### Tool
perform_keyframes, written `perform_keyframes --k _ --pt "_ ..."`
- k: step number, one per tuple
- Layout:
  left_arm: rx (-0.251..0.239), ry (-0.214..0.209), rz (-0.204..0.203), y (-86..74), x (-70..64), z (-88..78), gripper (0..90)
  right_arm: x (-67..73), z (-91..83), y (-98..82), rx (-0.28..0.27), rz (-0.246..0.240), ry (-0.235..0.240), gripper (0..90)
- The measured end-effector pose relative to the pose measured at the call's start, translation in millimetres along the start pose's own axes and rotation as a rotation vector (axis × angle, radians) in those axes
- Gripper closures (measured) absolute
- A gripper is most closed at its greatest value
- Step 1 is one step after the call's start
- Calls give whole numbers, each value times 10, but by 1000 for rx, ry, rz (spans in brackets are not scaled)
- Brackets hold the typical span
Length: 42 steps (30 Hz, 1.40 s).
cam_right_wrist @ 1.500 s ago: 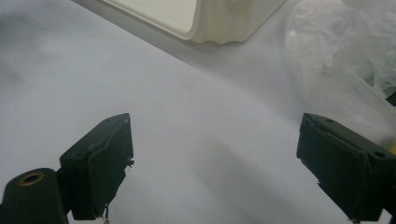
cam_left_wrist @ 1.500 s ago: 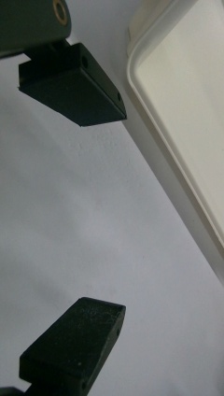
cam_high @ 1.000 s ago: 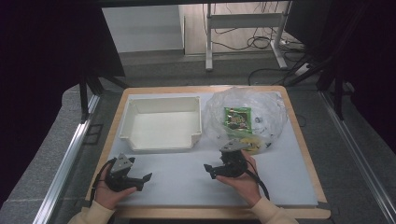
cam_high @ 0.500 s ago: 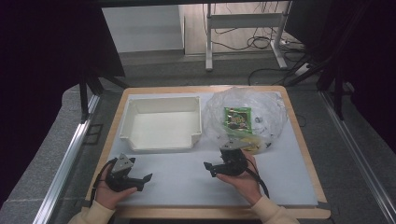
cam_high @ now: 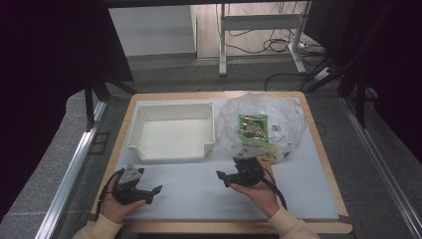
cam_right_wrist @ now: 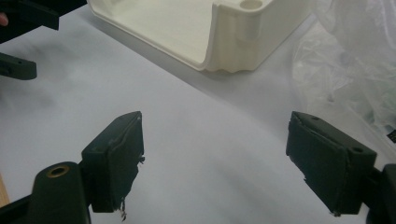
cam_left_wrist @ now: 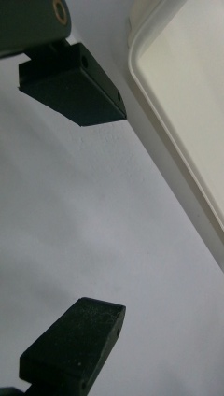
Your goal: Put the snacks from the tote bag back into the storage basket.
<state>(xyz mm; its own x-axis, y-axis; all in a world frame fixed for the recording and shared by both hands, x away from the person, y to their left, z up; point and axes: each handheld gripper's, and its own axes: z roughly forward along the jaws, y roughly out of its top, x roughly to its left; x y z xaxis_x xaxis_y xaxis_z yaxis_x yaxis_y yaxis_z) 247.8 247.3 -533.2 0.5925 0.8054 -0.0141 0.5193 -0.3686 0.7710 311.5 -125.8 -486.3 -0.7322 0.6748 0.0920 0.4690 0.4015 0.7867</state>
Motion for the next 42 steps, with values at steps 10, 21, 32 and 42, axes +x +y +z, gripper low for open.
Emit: perform_keyframes --k 10,21,32,42 --pt "1 0 0 0 2 0 82 -4 -65 90 -29 -11 -10 208" --pt "3 -1 1 -1 -2 9 82 -12 -167 229 -65 -16 -32 245" --pt "6 -1 5 0 0 12 81 -60 -244 337 -97 -19 -32 262" --pt "6 1 0 0 -3 17 81 -145 -304 458 -97 4 -68 272"
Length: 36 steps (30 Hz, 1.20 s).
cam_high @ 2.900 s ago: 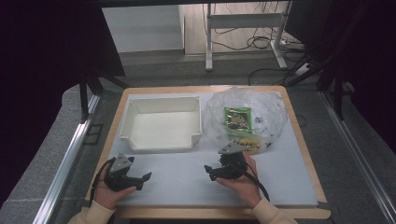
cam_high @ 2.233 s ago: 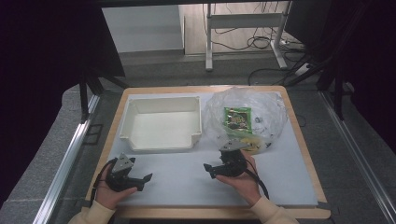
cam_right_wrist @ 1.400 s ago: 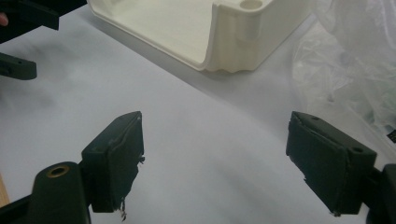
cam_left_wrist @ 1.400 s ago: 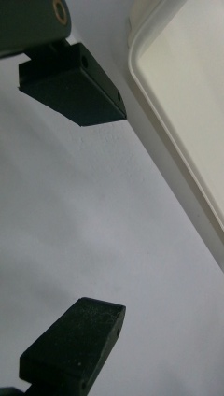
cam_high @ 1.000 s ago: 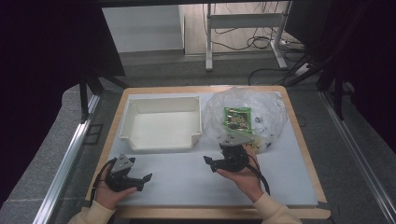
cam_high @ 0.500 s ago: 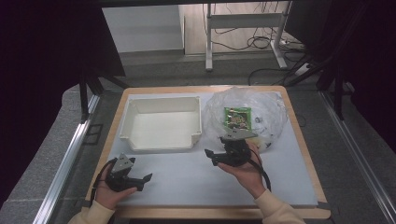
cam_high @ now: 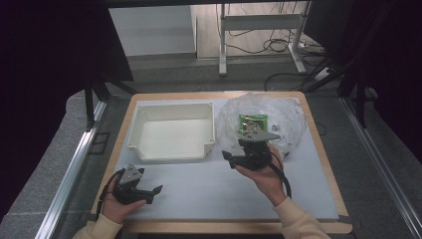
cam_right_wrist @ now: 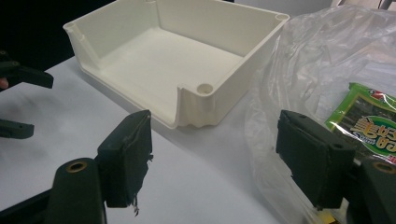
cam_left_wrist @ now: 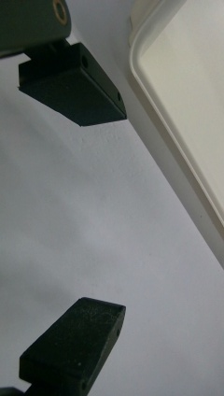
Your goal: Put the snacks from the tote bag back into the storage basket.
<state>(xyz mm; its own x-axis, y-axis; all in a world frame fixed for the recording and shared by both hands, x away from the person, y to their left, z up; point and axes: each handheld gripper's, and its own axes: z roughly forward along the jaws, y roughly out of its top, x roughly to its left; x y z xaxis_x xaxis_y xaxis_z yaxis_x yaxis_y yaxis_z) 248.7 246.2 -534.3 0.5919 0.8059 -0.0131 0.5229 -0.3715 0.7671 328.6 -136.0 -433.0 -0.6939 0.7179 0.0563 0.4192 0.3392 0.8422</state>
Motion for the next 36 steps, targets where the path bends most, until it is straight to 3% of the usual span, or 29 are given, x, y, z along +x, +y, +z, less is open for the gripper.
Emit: perform_keyframes --k 17,24,36 --pt "3 -3 6 -2 7 -4 81 -133 71 176 -5 36 24 271" --pt "4 2 1 -3 6 8 81 -229 79 245 13 30 10 267" --pt "2 5 -8 -9 11 0 81 -396 91 326 6 70 10 267"
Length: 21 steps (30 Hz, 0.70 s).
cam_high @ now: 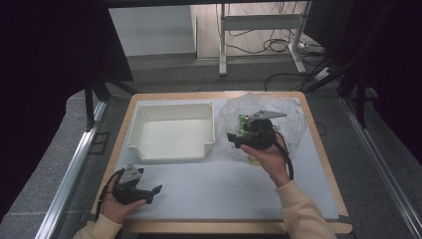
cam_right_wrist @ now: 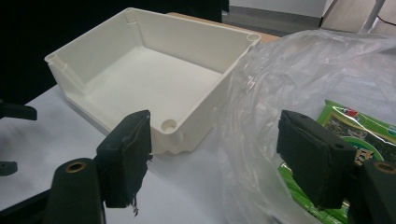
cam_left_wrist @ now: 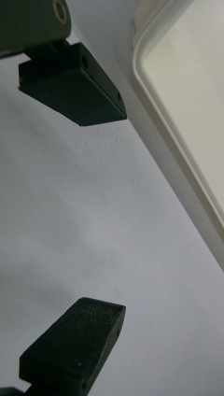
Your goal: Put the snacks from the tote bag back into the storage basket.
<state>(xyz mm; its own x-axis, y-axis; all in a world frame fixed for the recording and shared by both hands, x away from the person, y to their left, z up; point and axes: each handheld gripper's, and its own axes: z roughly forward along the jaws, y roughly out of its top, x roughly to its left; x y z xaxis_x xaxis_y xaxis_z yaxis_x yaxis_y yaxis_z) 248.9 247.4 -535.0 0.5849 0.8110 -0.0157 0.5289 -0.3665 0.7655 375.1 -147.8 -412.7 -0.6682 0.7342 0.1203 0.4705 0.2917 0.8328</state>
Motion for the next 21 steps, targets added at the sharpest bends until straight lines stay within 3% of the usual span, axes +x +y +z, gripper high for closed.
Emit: perform_keyframes --k 21 --pt "13 7 -3 -2 -1 26 81 -336 31 91 -1 64 -38 264"
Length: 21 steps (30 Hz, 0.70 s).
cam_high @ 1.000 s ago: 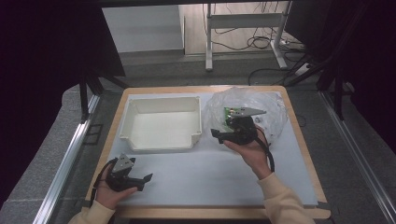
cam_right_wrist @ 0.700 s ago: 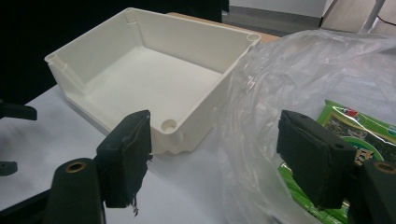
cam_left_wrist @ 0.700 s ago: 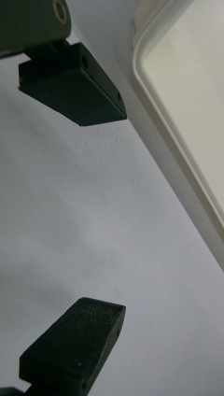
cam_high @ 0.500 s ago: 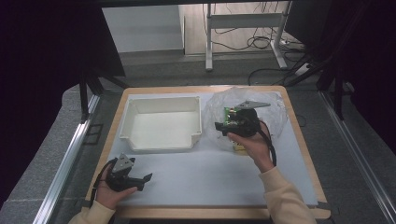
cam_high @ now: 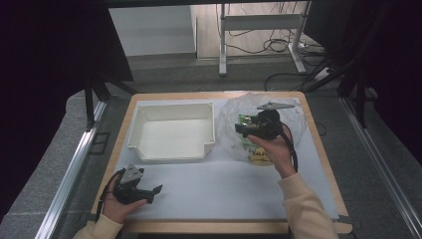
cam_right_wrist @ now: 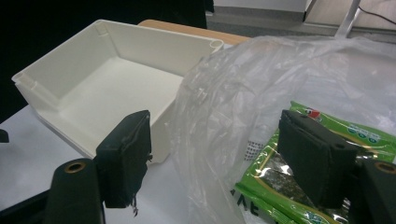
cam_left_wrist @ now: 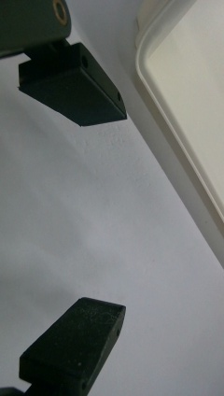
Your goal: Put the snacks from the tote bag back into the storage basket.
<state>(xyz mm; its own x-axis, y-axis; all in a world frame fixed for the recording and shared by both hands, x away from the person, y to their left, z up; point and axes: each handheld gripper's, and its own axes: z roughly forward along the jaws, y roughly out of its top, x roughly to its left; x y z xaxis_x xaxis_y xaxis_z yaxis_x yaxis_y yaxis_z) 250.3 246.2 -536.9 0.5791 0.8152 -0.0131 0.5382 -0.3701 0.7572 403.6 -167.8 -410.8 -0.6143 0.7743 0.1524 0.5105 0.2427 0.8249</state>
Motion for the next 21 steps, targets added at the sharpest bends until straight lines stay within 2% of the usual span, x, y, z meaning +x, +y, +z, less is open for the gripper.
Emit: perform_keyframes --k 9,14,16,21 --pt "-3 3 0 0 13 2 81 -127 38 -5 1 34 -29 291" --pt "-1 -4 5 -1 24 -4 81 -264 185 12 41 73 -44 308" --pt "-9 -8 2 -2 25 -14 81 -329 226 43 54 89 -64 312" --pt "-14 -15 3 -2 28 -22 82 -424 263 112 89 94 -105 316"
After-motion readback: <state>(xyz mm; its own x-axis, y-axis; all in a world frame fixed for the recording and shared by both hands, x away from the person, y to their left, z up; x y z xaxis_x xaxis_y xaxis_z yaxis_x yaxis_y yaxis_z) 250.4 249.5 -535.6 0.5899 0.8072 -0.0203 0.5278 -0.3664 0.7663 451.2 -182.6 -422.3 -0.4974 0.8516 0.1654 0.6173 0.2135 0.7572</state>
